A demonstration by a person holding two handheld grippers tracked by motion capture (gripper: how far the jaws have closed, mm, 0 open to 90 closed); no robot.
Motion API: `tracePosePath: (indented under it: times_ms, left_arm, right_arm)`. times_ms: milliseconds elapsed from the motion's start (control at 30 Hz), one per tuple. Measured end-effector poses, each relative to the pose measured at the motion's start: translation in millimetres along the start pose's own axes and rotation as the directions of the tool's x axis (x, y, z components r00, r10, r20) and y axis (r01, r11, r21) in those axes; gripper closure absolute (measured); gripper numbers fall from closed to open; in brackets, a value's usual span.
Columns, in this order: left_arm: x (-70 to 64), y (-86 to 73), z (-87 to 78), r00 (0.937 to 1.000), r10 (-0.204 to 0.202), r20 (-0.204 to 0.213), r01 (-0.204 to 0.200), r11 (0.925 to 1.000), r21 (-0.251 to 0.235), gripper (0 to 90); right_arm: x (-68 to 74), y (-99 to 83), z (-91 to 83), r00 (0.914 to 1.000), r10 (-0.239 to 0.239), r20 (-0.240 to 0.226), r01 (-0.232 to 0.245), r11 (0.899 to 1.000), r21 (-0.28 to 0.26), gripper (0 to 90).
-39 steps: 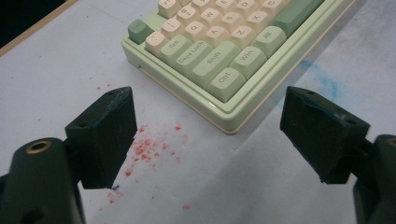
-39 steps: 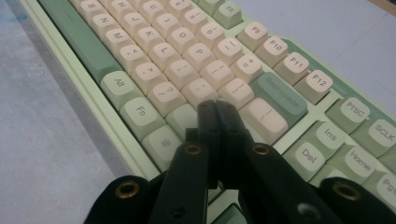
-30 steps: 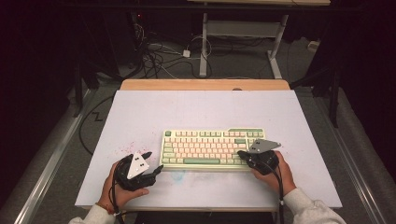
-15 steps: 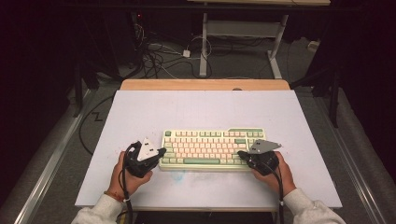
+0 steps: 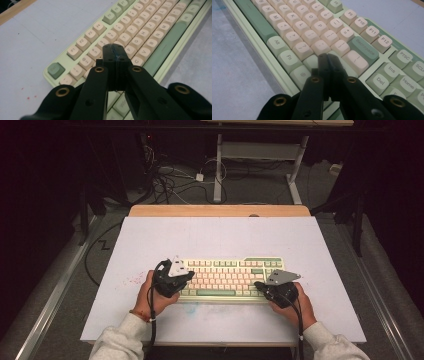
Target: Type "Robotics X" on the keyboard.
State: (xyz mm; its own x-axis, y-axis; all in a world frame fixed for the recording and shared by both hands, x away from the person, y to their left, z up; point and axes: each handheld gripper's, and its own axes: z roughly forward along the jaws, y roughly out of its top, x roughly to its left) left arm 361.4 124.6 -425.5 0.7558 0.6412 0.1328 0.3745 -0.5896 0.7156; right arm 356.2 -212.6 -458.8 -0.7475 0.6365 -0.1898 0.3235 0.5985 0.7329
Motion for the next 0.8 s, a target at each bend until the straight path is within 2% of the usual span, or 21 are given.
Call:
tracePosePath:
  times_ms: [67, 100, 233, 467, 800]
  left_arm:
    - [-1.9, 8.2, 10.7, 0.9999, 0.011, 0.004, -0.011, 0.9998, 0.019, 87.5]
    - [-1.9, 8.2, 10.7, 0.9999, 0.011, 0.004, -0.011, 0.9998, 0.019, 87.5]
    - [-3.0, 16.7, 27.7, 0.9997, 0.014, 0.02, -0.015, 0.9985, 0.052, 87.4]
    - [-3.4, 20.6, 42.4, 0.9997, 0.018, 0.016, -0.02, 0.9959, 0.088, 87.4]
    - [-4.0, 22.9, 55.2, 0.9997, 0.014, 0.019, -0.015, 0.9945, 0.104, 87.3]
  right_arm:
    - [0.2, -0.1, 0.0, 1.0, -0.005, 0.002, 0.005, 1.0, -0.001, 90.0]
    - [0.3, -0.2, 0.0, 1.0, -0.006, 0.003, 0.006, 1.0, 0.0, 90.0]
    - [0.6, -0.2, -0.2, 0.9999, -0.01, 0.005, 0.01, 1.0, 0.0, 90.0]
    - [1.2, -0.2, -0.4, 0.9999, -0.013, 0.008, 0.013, 1.0, 0.002, 90.0]
    - [2.2, 0.2, -0.4, 0.9998, -0.013, 0.012, 0.013, 1.0, 0.003, 90.0]
